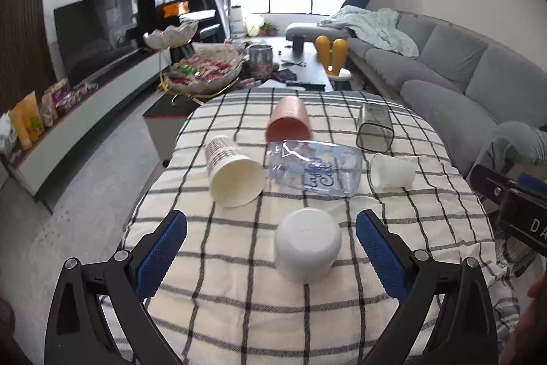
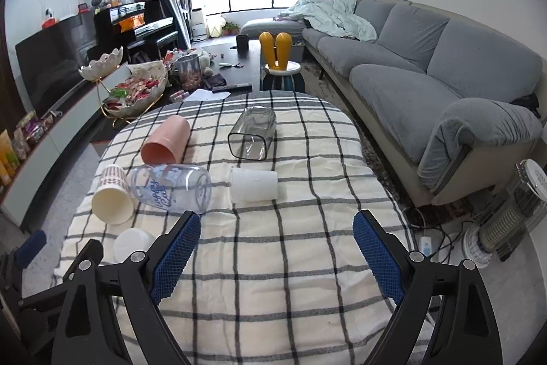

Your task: Flip cup upside down

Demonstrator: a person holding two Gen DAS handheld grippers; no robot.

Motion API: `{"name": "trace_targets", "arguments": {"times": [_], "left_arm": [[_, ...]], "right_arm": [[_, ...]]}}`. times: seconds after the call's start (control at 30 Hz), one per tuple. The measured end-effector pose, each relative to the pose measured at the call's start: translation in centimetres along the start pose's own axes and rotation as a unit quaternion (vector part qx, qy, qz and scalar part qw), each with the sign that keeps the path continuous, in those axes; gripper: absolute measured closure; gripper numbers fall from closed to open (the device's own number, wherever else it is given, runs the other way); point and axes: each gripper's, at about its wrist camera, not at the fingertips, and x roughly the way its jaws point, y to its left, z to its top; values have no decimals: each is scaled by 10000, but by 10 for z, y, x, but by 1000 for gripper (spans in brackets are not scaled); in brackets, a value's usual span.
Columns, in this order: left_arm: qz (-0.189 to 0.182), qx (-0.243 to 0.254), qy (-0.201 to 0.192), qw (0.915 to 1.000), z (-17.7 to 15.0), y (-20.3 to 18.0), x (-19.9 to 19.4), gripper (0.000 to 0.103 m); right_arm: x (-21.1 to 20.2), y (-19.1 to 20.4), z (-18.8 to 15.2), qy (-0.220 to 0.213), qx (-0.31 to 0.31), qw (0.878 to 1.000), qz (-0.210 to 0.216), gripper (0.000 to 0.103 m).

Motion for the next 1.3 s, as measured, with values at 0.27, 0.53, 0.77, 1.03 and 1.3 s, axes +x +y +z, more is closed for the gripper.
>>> {"name": "trace_targets", "arguments": {"times": [0.27,0.53,0.77,1.03,1.3], "left_arm": [[127,-176,30,9998,1,14,-15,2],[220,-285,-59,9993,7,20,-21,2],[246,-344,-86,9991,9,24,-23,2],[207,-358,-30,9991,8,25,-21,2],[201,-363,-28,9991,8,24,-21,2]], "right_arm": [[-14,13,-2,-285,-284,9985,-384,12],[-22,13,-3,-441,-264,9984,-224,12],[-26,18,-2,-516,-310,9979,-229,12],[-26,18,-1,-506,-295,9980,-226,12],[-26,18,-1,-525,-306,9979,-221,12]]}}
